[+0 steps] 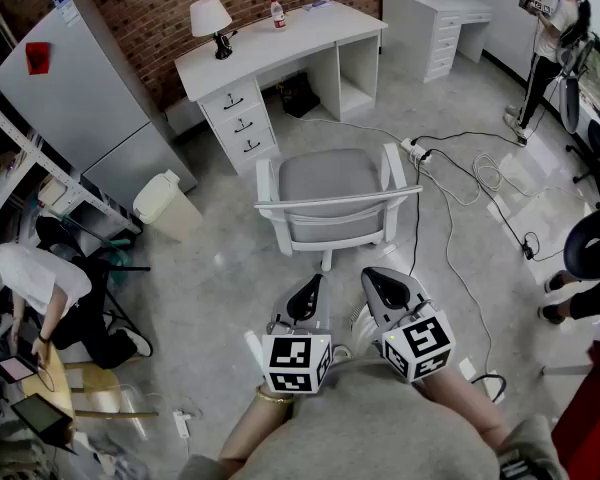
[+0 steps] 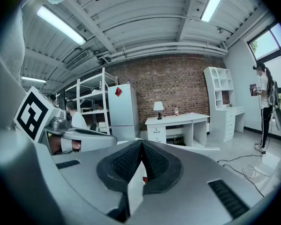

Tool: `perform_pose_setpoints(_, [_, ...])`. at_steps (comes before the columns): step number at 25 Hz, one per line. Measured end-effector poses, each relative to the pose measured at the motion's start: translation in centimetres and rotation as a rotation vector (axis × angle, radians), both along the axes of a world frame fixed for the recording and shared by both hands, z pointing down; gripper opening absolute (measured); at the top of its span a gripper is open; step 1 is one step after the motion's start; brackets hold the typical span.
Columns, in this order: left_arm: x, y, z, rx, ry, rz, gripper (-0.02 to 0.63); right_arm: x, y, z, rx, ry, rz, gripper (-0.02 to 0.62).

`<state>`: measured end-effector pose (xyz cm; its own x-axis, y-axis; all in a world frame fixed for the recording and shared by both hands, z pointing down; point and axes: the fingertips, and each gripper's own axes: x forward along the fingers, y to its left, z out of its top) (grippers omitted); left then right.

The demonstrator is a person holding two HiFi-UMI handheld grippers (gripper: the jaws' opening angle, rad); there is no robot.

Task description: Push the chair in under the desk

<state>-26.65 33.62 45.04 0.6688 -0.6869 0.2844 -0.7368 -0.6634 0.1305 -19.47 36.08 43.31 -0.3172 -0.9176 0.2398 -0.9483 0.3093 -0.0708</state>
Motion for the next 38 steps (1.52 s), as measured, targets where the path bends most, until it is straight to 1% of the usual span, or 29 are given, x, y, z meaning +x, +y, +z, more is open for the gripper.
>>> perform_pose_setpoints(10, [0.0, -2.1, 0.0, -0.002, -0.004, -0.007, 0.011, -0.1, -1.9, -0.1, -0.015, 0.006, -0.019, 0.008])
perform_pose_setpoints(12, [0.1, -2.5, 0.1, -0.005, -0.01, -0.01, 0.011, 0.1, -2.3, -0.1, -0.014, -0.024, -0.021, 0.008])
perform_pose_setpoints(14, [0.1, -3.0, 0.2, -0.005, -0.016, -0.016, 0.011, 0.6, -2.7, -0.2, -0.014, -0.074, -0.014, 0.008])
perform_pose_setpoints(16, [0.1, -3.6, 0.3, -0.004, -0.02, -0.021, 0.011, 1.1, -3.3, -0.3, -0.015, -0.096, -0.004, 0.008])
perform_pose_setpoints(22, [0.5, -5.7, 0.5, -0.006, -0.028, -0.035, 0.011, 2.3, -5.3, -0.2, -0.03, -0.038, -0.007, 0.008])
perform_pose_setpoints(33, [1.8, -9.6, 0.9, -0.013, -0.05, -0.022, 0.011, 3.8, -9.2, 0.3, -0.065, -0.035, -0.015, 0.008])
perform_pose_setpoints(38, [2.2, -11.0, 1.3, -0.024, -0.056, -0.026, 0.011, 4.5, -10.5, 0.8, -0.075, -0.003, -0.023, 0.009])
